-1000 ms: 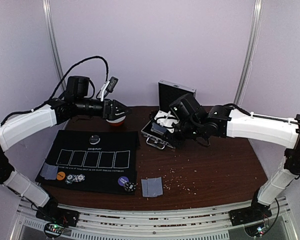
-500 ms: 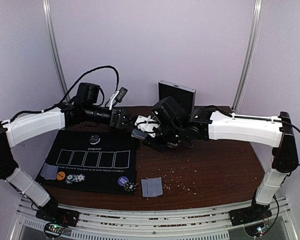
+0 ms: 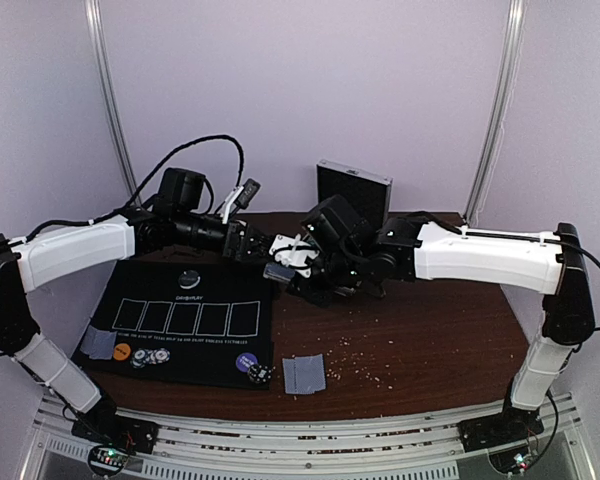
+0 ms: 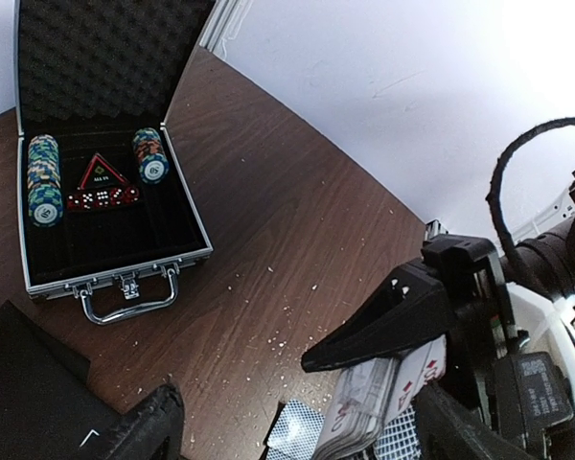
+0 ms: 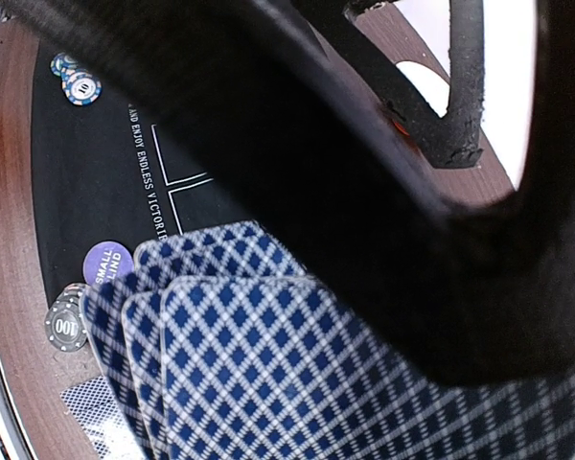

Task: Distribute texas hold em gaming equipment
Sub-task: Pick up the poker card from the face-down deck piles.

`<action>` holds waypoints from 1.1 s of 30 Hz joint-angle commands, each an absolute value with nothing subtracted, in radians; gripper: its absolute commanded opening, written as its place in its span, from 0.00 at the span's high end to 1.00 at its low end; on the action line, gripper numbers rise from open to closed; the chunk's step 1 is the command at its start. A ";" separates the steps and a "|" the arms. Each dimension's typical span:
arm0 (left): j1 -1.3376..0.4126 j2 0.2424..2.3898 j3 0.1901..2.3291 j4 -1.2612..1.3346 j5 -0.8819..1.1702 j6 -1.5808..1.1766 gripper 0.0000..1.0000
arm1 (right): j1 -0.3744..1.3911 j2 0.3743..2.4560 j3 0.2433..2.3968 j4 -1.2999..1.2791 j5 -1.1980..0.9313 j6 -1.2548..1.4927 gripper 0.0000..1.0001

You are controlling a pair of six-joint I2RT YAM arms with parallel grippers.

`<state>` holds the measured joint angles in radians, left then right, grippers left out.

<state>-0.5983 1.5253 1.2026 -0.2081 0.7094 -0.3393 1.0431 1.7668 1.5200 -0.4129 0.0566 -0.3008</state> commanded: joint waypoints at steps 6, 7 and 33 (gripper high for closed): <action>-0.615 1.445 1.184 -0.129 0.736 -0.260 0.16 | 1.046 1.781 1.575 -0.391 0.023 -0.301 0.60; -0.614 1.432 1.172 -0.107 0.737 -0.263 0.16 | 1.046 1.782 1.577 -0.392 0.020 -0.301 0.60; -0.561 1.434 1.053 0.038 0.872 -0.380 0.43 | 1.017 1.752 1.549 -0.325 -0.103 -0.263 0.59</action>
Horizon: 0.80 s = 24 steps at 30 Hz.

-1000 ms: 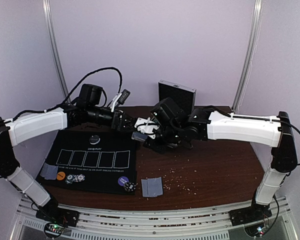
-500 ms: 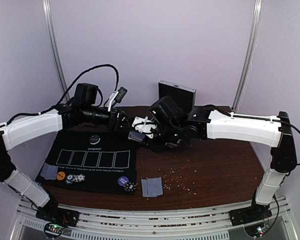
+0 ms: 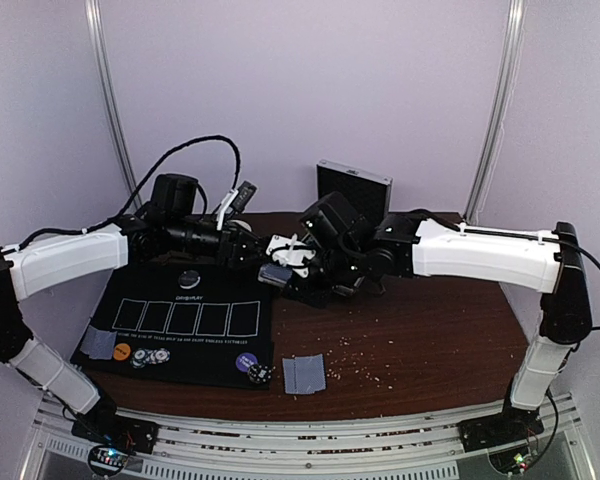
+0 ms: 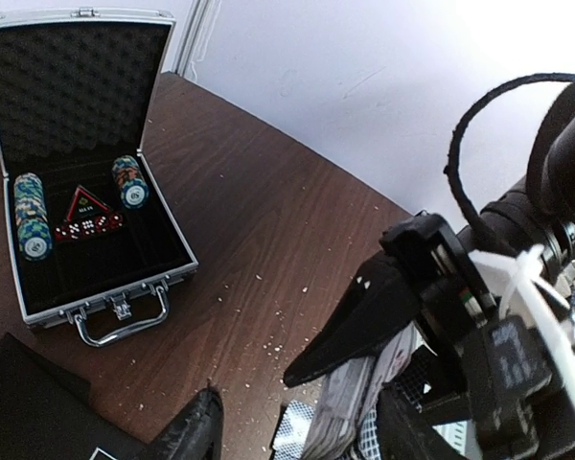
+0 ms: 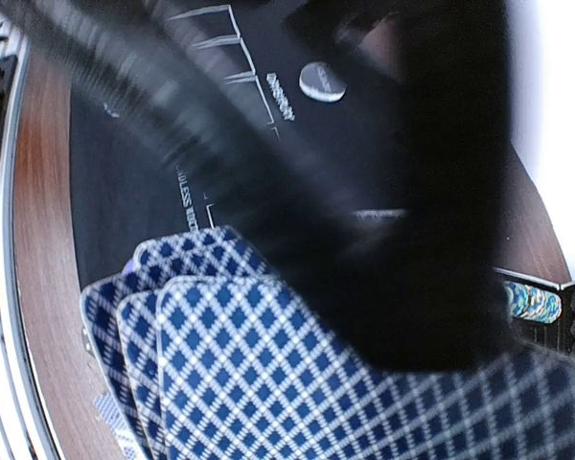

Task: Distribute texas hold em gaming equipment
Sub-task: Pick up the poker card from the face-down deck piles.

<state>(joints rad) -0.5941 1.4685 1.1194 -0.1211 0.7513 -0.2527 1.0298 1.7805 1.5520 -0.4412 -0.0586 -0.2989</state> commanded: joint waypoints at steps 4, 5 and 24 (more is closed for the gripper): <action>-0.559 1.433 1.029 0.123 0.948 -0.455 0.37 | 1.012 1.744 1.536 -0.297 -0.103 -0.258 0.59; -0.558 1.432 1.029 0.127 0.950 -0.462 0.36 | 1.011 1.743 1.534 -0.292 -0.103 -0.259 0.59; -0.593 1.495 1.213 -0.251 0.646 -0.262 0.54 | 1.012 1.771 1.569 -0.345 -0.043 -0.280 0.59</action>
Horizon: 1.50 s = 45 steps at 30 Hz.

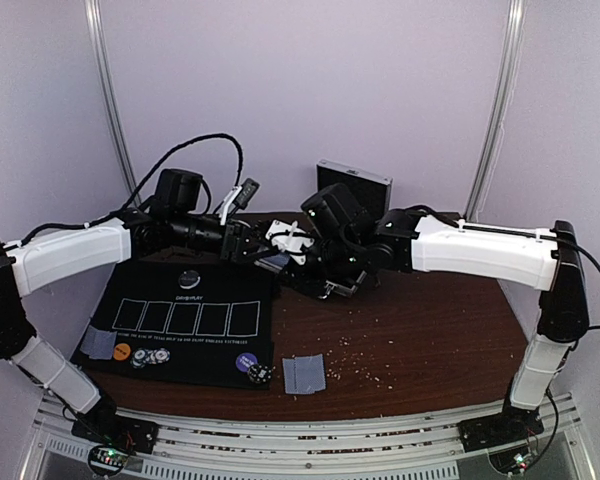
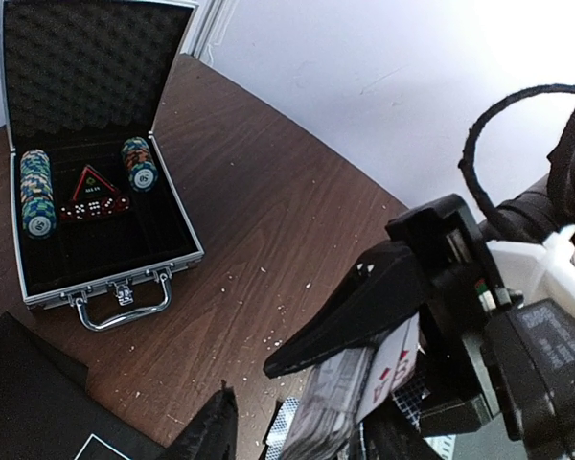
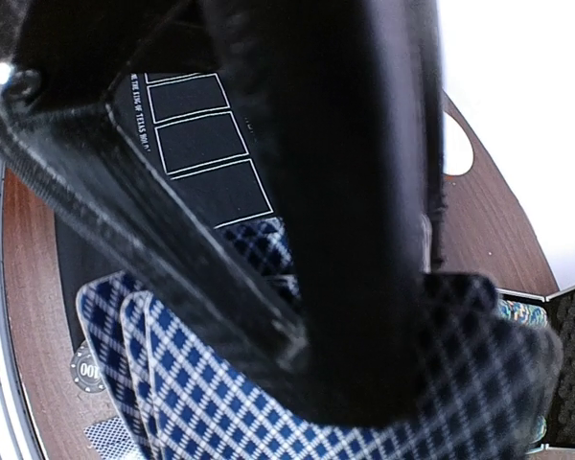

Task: Distribute texas hold em gaming equipment
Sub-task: Pick up the poker card from the face-down deck piles.

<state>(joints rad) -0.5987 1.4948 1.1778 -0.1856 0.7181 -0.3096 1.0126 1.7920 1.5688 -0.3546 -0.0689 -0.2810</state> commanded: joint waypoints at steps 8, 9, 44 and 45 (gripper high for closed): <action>-0.571 1.457 1.204 -0.276 0.639 -0.254 0.64 | 1.010 1.755 1.543 -0.332 -0.032 -0.282 0.59; -0.571 1.459 1.205 -0.276 0.643 -0.253 0.67 | 1.011 1.756 1.544 -0.333 -0.032 -0.282 0.59; -0.563 1.470 1.251 -0.337 0.711 -0.160 0.78 | 1.004 1.748 1.548 -0.339 -0.031 -0.281 0.59; -0.564 1.468 1.248 -0.336 0.734 -0.156 0.81 | 1.005 1.749 1.548 -0.339 -0.031 -0.281 0.59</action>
